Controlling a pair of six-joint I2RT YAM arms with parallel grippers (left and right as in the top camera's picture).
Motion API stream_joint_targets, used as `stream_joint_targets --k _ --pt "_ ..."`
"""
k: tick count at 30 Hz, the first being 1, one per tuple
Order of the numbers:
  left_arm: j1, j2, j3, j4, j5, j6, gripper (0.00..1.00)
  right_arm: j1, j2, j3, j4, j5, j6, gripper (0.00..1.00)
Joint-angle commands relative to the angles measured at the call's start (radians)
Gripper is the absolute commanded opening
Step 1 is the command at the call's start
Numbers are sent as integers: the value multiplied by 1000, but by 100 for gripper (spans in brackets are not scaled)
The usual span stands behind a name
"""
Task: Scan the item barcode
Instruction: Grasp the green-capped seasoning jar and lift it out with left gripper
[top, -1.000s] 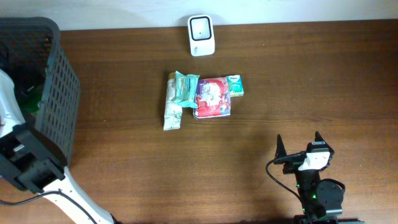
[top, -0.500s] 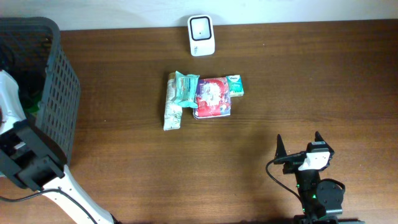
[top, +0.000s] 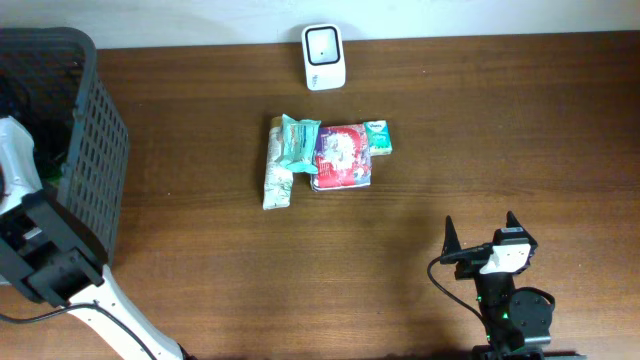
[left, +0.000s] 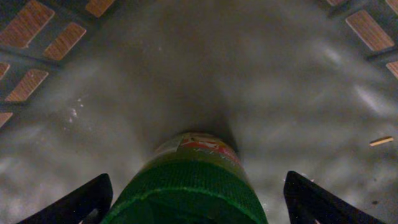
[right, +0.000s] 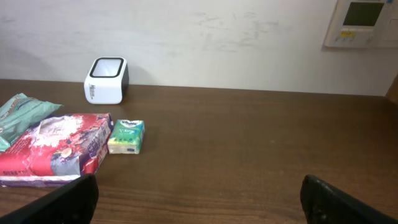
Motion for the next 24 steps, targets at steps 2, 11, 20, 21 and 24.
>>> stream_joint_targets --k 2,11,20,21,24 --pt "7 13 -4 -16 0 10 73 8 -6 -8 -3 5 7 99" --pt "7 2 18 -81 0 10 72 8 -6 -8 -3 5 7 99" --pt "7 -109 48 -105 0 10 56 8 -6 -8 -3 5 7 99" --pt "7 -126 48 -105 0 10 56 8 -6 -8 -3 5 7 99" --pt "7 -220 48 -101 0 10 57 8 -6 -8 -3 5 7 99"
